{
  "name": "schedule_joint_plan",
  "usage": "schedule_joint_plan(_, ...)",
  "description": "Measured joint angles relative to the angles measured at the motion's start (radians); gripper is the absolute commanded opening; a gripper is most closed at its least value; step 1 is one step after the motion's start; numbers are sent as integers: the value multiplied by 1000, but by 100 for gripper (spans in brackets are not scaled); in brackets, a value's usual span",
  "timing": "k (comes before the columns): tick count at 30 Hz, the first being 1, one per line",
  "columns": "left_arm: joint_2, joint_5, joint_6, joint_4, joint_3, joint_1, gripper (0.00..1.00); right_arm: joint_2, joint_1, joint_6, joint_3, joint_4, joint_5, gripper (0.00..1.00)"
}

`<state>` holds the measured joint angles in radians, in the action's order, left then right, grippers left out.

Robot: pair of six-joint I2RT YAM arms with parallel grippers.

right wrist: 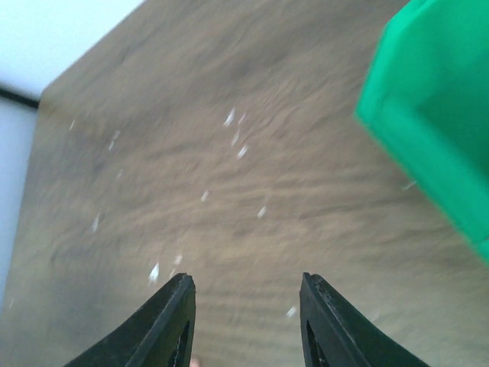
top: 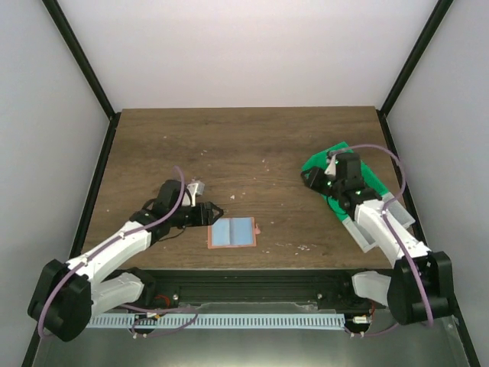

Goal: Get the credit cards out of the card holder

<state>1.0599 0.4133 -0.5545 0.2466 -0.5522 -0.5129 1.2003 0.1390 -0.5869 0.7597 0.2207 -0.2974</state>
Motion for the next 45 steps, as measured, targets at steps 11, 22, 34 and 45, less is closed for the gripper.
schedule_joint_plan(11, 181, -2, -65, -117, 69, 16, 50, -72, 407, -130, -157, -51, -74, 39)
schedule_joint_plan(22, 286, 56, -74, -245, 124, 16, 29, 42, 651, -210, -166, -133, -92, 39)
schedule_joint_plan(34, 174, 75, -90, -210, 84, 16, 44, 170, 702, -220, -117, -147, -82, 37)
schedule_joint_plan(45, 214, 84, -91, -209, 125, 16, 35, 326, 702, -219, -84, -165, -84, 37)
